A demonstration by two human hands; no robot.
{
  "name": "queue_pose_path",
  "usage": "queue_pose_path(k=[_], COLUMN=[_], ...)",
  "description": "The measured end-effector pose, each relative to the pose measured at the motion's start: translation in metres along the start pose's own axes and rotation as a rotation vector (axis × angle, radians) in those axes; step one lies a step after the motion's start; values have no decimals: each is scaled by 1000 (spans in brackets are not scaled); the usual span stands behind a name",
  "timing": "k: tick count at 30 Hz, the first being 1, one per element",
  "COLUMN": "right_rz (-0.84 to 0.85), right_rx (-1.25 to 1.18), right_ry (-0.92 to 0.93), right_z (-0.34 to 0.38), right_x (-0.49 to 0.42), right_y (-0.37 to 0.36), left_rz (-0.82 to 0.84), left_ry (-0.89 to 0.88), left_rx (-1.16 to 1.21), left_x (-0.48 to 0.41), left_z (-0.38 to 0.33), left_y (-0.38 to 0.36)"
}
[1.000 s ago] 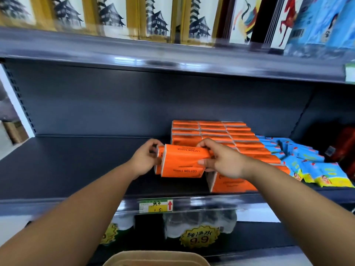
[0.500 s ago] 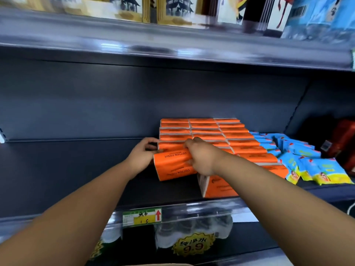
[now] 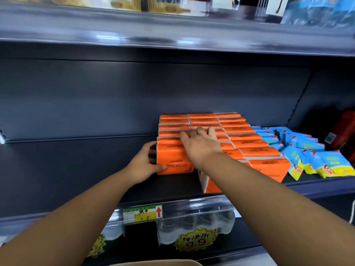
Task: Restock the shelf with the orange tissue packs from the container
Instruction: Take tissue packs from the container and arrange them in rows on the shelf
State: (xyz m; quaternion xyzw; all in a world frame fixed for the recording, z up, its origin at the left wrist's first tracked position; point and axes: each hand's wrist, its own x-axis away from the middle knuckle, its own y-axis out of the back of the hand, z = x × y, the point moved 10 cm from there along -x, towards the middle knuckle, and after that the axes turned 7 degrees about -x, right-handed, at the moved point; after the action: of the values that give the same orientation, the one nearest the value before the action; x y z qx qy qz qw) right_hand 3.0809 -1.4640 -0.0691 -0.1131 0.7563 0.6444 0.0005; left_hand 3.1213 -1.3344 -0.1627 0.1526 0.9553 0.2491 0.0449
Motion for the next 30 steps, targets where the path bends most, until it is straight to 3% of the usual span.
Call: queue_pose_path(k=[6, 12, 16, 23, 30], right_rz=[44, 60, 0, -187, -181], right_rx=[84, 82, 78, -325, -612], right_ry=[-31, -36, -45, -90, 13], right_z=[1, 3, 4, 5, 55], right_x=[-4, 2, 15, 62, 129], right_y=[-2, -5, 3, 20, -16], left_rz=[-62, 74, -48, -289, -199], left_ry=[38, 26, 114, 87, 116], left_rx=[-148, -246, -194, 17, 113], left_x=[-9, -3, 15, 93, 192], left_z=[0, -3, -3, -19, 17], left_y=[-6, -12, 7, 45, 21])
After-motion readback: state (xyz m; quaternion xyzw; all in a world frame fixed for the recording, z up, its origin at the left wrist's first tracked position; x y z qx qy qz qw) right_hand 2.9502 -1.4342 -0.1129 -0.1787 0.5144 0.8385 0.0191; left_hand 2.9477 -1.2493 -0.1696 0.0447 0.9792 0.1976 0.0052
